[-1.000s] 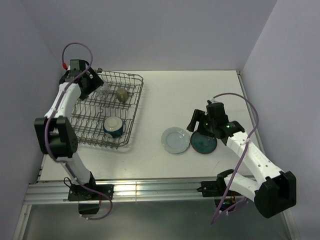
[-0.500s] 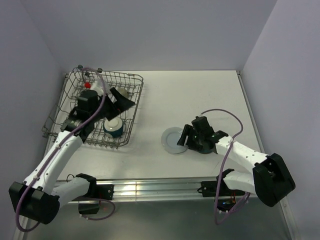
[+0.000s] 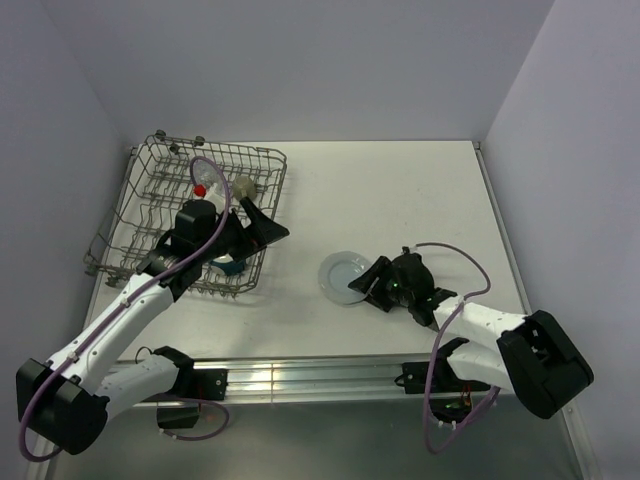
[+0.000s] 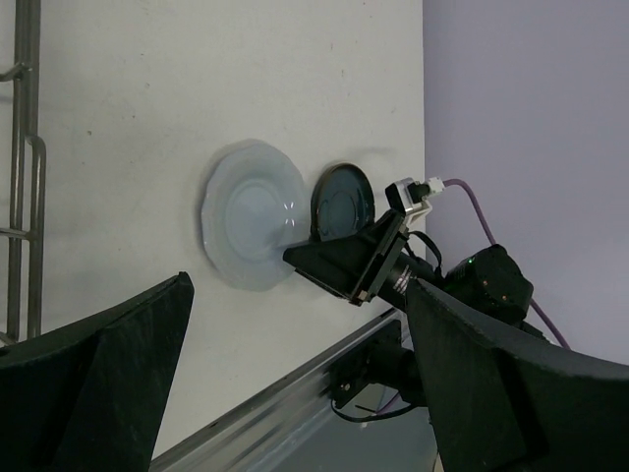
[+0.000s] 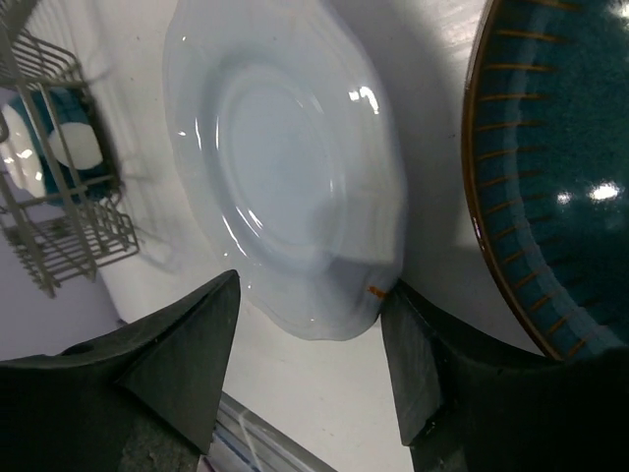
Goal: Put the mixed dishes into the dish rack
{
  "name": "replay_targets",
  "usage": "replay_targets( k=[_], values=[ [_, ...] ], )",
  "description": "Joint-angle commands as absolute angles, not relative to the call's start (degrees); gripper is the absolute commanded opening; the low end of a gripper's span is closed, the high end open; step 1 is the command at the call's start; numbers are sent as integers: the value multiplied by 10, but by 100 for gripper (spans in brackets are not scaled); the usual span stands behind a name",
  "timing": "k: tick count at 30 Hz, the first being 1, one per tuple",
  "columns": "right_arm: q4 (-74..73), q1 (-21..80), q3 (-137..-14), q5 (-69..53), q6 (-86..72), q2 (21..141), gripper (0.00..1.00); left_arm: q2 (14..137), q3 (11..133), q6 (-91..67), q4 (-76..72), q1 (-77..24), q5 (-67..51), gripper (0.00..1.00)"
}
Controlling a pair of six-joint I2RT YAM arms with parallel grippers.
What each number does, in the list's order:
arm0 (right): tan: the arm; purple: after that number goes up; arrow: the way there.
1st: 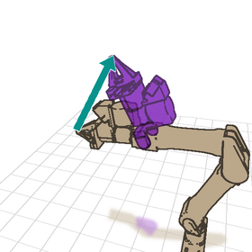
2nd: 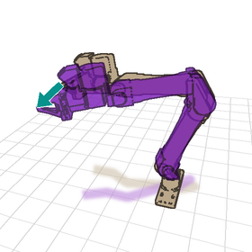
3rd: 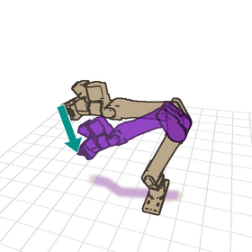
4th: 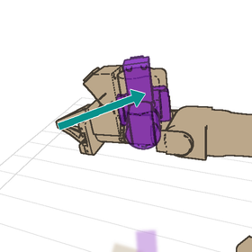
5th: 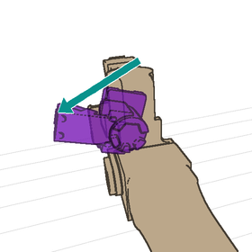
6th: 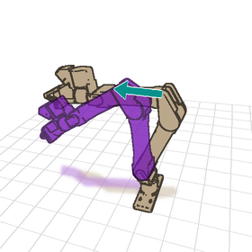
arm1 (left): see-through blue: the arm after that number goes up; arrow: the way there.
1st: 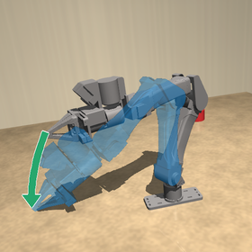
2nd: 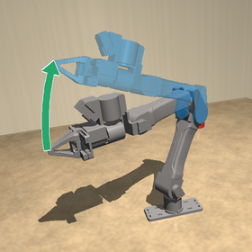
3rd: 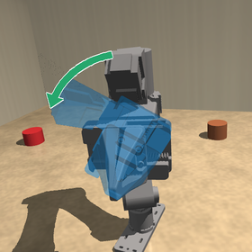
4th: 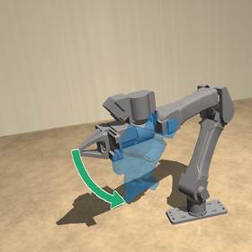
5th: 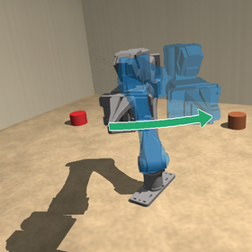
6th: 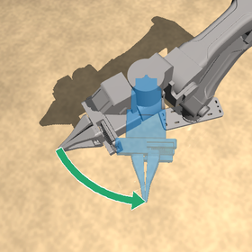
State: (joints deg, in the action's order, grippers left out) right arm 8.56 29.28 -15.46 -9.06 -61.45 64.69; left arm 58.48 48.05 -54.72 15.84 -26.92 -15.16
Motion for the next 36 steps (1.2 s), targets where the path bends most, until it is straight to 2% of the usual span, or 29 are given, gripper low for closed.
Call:
replay_targets(
  k=[1,6,15,17,21,22,27,34,36],
  values=[
    [156,296,-119,-69,-677,661,66,572,494,-550,133,-278,-149,96],
    [234,295,-76,-51,-722,685,54,569,487,-551,134,-281,-145,96],
    [339,294,-48,-29,-765,761,47,566,482,-548,138,-284,-143,95],
    [370,294,-44,-34,-770,788,32,564,479,-547,140,-283,-142,96],
    [397,294,-49,-42,-764,813,10,561,474,-544,145,-284,-138,96],
    [398,294,-57,-48,-753,813,0,561,473,-543,144,-283,-137,96],
    [353,294,-97,-63,-695,762,0,566,474,-542,146,-284,-137,96],
    [83,292,-288,-24,-567,545,0,560,496,-527,169,-284,-129,96],
    [35,288,-337,-16,-525,515,0,556,501,-522,178,-284,-126,96]
  ],
)
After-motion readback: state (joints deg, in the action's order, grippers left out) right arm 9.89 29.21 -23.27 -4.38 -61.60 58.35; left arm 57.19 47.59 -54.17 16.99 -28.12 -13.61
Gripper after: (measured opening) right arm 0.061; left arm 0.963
